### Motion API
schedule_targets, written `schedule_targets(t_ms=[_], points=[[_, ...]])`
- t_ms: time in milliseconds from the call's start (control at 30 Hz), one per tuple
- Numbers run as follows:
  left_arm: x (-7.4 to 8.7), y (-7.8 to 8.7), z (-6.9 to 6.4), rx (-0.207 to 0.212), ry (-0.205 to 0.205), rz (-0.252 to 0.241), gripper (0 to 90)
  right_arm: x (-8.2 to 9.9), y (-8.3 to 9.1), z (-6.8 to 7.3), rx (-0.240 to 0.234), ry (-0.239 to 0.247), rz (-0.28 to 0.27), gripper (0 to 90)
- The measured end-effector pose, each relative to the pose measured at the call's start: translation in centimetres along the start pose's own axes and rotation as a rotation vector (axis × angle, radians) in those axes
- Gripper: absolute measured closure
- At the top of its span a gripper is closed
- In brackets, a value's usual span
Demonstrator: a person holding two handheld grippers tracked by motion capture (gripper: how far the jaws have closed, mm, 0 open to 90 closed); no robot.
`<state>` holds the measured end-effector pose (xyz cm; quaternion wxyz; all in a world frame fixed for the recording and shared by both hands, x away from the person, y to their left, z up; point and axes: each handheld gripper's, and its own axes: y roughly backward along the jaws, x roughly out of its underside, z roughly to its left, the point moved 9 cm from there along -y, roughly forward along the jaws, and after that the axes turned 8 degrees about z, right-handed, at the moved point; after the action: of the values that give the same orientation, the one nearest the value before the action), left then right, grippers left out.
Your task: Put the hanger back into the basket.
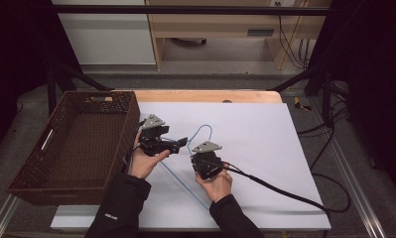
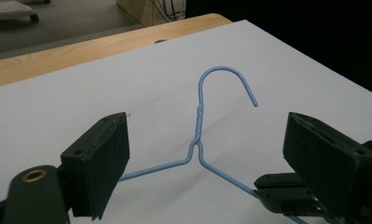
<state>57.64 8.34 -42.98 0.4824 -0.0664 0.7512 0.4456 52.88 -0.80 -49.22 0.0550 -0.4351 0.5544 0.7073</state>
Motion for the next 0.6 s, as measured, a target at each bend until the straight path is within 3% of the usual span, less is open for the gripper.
schedule_targets(t_ms=[100,200,367,500,600], points=[[0.0,-1.1,0.2,0.006,0.003,0.023,15.6,0.1,0.0,0.1,-0.004,-0.006,0.000,87.4],[0.1,-2.1,0.1,0.013,-0.024,0.049,17.4,0.1,0.0,0.0,-0.002,0.011,-0.008,87.4],[0.4,-3.6,0.4,0.008,-0.031,0.091,23.4,0.2,0.0,0.2,-0.008,-0.007,0.000,87.4],[0.5,-4.4,0.2,0.021,-0.061,0.123,29.9,0.2,-0.1,0.1,-0.003,0.027,-0.010,87.4],[0.4,-5.2,-0.2,0.021,-0.083,0.148,33.5,0.3,-0.1,0.2,-0.006,0.019,-0.008,87.3]])
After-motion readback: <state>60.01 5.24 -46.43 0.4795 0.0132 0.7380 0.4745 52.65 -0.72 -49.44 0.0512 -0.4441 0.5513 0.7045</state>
